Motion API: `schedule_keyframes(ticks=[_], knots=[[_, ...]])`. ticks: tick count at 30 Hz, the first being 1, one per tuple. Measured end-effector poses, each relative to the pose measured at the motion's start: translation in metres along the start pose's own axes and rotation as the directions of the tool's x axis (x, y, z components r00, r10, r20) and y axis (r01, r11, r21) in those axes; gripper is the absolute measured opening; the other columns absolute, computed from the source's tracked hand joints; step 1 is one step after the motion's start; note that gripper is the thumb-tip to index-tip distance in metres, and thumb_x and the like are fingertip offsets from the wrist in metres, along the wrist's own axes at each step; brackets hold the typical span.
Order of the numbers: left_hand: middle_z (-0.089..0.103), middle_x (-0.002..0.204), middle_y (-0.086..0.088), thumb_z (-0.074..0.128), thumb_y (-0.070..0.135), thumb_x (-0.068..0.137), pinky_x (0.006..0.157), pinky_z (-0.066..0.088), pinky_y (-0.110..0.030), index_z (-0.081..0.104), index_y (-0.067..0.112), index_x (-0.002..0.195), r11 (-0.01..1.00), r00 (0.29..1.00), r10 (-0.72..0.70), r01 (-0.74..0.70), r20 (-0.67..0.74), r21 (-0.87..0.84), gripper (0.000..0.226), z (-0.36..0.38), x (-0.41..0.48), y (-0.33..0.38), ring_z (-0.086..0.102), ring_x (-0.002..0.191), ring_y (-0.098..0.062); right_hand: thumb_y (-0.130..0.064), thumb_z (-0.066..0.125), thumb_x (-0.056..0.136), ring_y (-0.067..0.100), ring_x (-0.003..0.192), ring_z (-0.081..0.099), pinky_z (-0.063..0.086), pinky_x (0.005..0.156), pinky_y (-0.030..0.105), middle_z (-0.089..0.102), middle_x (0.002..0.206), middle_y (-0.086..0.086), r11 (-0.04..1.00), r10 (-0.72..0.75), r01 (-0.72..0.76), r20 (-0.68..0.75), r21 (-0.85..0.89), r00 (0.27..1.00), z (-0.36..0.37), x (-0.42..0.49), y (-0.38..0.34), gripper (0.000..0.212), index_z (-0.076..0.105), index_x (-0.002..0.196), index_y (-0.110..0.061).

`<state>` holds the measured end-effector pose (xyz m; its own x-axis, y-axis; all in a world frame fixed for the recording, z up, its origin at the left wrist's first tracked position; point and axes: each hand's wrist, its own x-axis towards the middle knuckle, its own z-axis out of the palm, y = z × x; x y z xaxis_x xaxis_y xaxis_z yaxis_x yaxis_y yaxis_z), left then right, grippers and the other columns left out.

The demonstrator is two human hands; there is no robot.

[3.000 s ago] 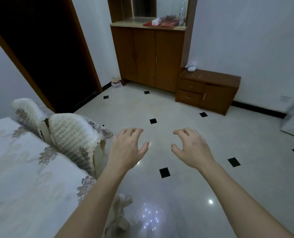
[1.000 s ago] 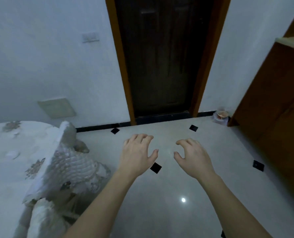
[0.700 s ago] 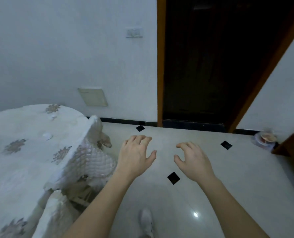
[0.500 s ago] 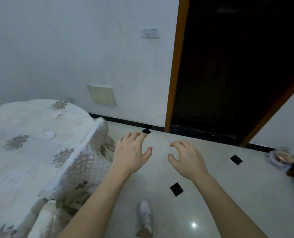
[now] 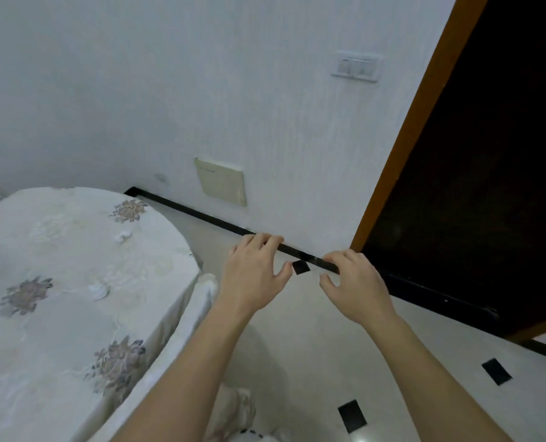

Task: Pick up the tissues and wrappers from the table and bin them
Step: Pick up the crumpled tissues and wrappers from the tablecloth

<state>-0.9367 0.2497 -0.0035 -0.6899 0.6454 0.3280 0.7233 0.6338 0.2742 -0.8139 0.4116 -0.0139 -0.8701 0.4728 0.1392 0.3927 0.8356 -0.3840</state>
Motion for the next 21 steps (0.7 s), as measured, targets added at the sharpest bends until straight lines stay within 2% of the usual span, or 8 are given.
schedule_keyframes(ticks=[10, 17, 21], knots=[[0.062, 0.125, 0.003, 0.050, 0.050, 0.088, 0.095, 0.044, -0.037, 0.056, 0.025, 0.128, 0.986, 0.987, -0.160, 0.158, 0.034, 0.050, 0.047, 0.037, 0.078, -0.076, 0.054, 0.117, -0.019, -0.037, 0.057, 0.091, 0.021, 0.106, 0.055, 0.051, 0.087, 0.039, 0.062, 0.116, 0.000, 0.995, -0.092, 0.086, 0.164, 0.045, 0.982, 0.056, 0.133, -0.009, 0.038, 0.061, 0.124, -0.019], [0.063, 0.123, 0.002, 0.049, 0.049, 0.086, 0.090, 0.047, -0.040, 0.058, 0.023, 0.125, 0.942, 0.948, -0.318, 0.317, -0.011, 0.105, 0.047, 0.056, 0.156, -0.141, 0.056, 0.113, -0.021, -0.031, 0.058, 0.089, 0.023, 0.103, 0.056, 0.050, 0.083, 0.039, 0.064, 0.112, 0.001, 0.967, -0.244, 0.222, 0.197, 0.125, 0.950, 0.096, 0.266, -0.027, 0.033, 0.064, 0.118, -0.018], [0.061, 0.127, 0.003, 0.045, 0.052, 0.086, 0.091, 0.048, -0.040, 0.057, 0.024, 0.126, 0.894, 0.902, -0.432, 0.430, -0.016, 0.124, 0.050, 0.070, 0.212, -0.174, 0.055, 0.114, -0.021, -0.032, 0.059, 0.088, 0.025, 0.099, 0.057, 0.051, 0.080, 0.042, 0.064, 0.106, 0.001, 0.923, -0.378, 0.345, 0.233, 0.172, 0.896, 0.118, 0.353, -0.043, 0.031, 0.065, 0.115, -0.017]])
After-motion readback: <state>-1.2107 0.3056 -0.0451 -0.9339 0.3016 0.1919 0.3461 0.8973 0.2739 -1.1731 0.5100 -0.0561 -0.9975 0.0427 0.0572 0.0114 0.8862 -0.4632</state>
